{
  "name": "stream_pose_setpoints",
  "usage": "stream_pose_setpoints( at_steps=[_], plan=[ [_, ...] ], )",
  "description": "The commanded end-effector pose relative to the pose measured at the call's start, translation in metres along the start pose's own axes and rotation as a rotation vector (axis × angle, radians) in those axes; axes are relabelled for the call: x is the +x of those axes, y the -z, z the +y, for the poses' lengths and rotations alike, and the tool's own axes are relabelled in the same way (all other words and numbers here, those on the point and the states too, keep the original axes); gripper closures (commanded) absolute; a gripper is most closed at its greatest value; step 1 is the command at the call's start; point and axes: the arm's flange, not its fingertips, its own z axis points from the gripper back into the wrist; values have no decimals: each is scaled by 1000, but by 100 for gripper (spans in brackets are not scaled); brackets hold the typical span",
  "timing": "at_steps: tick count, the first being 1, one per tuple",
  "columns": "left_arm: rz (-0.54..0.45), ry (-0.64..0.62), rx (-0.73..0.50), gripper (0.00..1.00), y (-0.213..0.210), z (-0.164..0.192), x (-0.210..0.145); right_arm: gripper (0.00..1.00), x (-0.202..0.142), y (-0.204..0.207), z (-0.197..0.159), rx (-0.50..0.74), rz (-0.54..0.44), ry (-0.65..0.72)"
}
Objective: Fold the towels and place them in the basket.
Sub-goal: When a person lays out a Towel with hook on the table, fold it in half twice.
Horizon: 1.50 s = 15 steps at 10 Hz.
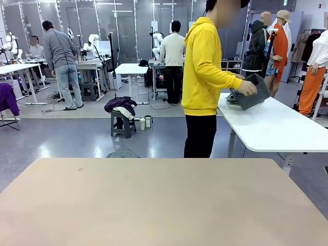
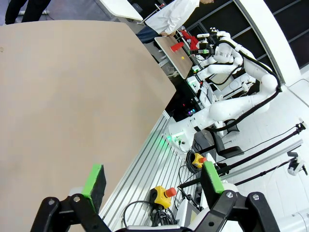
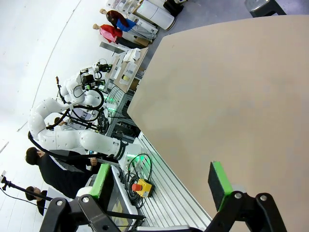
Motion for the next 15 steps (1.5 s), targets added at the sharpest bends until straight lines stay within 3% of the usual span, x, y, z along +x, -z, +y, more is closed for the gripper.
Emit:
stream_pose_setpoints(
  at_steps=[1,15],
  plan=[
    [1,19,-15,0,-1,0,-1,0,1,-1,-1,11,-10,-16],
    [1,19,-15,0,-1,0,-1,0,1,-1,-1,11,-10,-16]
  ],
)
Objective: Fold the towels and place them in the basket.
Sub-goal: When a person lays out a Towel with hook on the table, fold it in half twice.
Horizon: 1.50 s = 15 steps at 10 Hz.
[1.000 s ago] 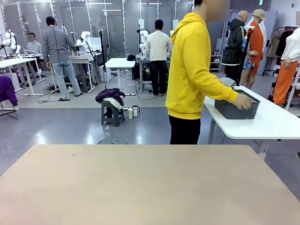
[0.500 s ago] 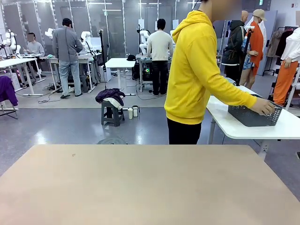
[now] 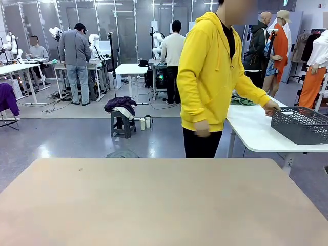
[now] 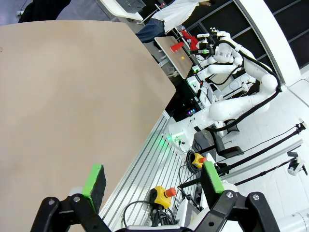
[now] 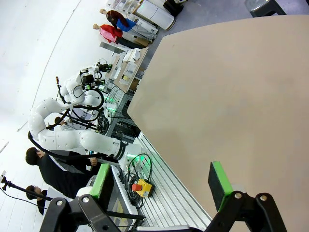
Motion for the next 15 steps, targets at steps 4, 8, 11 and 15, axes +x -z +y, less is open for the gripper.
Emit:
stream_pose_setpoints(
  at_steps=[4,8,11,15],
  plan=[
    [1,19,-15,0,-1,0,-1,0,1,-1,-1,11,-10,-16],
    [1,19,-15,0,-1,0,-1,0,1,-1,-1,11,-10,-16],
    [1,19,-15,0,-1,0,-1,0,1,-1,-1,11,-10,-16],
    [1,19,-15,0,-1,0,-1,0,1,-1,-1,11,-10,-16]
  ],
)
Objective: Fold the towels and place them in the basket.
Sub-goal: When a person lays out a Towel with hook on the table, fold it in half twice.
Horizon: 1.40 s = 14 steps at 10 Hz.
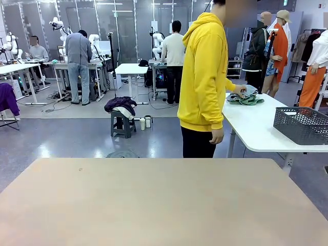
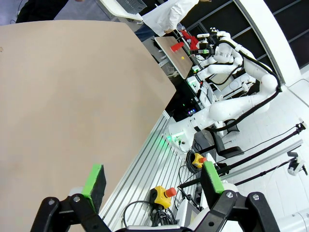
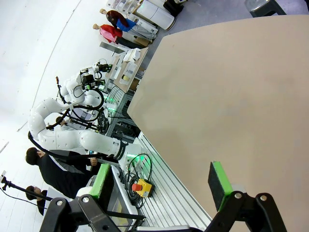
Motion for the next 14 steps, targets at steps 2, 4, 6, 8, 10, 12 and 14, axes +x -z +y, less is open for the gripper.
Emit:
stream_pose_setpoints(
  at_steps=[2,4,6,8,10,12,14],
  plan=[
    [1,19,-16,0,-1,0,-1,0,1,-1,-1,11,-10,-16],
    [1,19,-16,0,-1,0,-1,0,1,-1,-1,11,-10,-16],
    [1,19,-16,0,-1,0,-1,0,1,-1,-1,11,-10,-16],
    [1,19,-16,0,-1,0,-1,0,1,-1,-1,11,-10,-16],
    [1,19,-16,0,-1,0,-1,0,1,-1,-1,11,-10,-16],
    [1,19,-16,0,-1,0,-1,0,1,-1,-1,11,-10,-16],
    [1,19,-16,0,-1,0,-1,0,1,-1,-1,11,-10,-16]
  ],
)
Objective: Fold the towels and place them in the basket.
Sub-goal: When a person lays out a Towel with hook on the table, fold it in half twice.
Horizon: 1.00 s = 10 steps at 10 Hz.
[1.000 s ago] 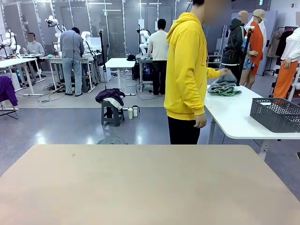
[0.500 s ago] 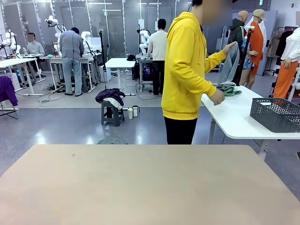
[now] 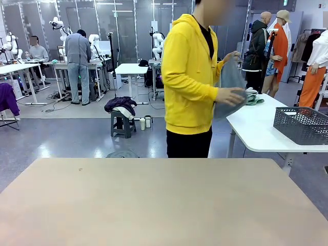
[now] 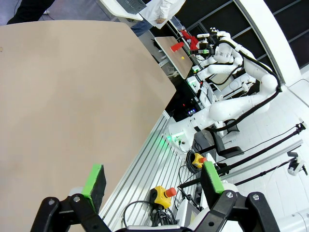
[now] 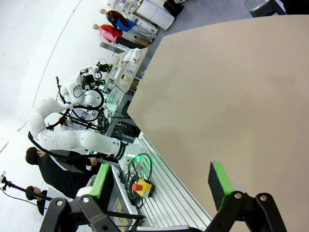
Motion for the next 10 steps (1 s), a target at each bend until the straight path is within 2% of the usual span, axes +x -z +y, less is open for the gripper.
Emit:
stream_pose_setpoints(
  at_steps=[1,10],
  plan=[
    [1,19,-16,0,-1,0,-1,0,1,-1,-1,11,-10,-16],
    [1,19,-16,0,-1,0,-1,0,1,-1,-1,11,-10,-16]
  ],
)
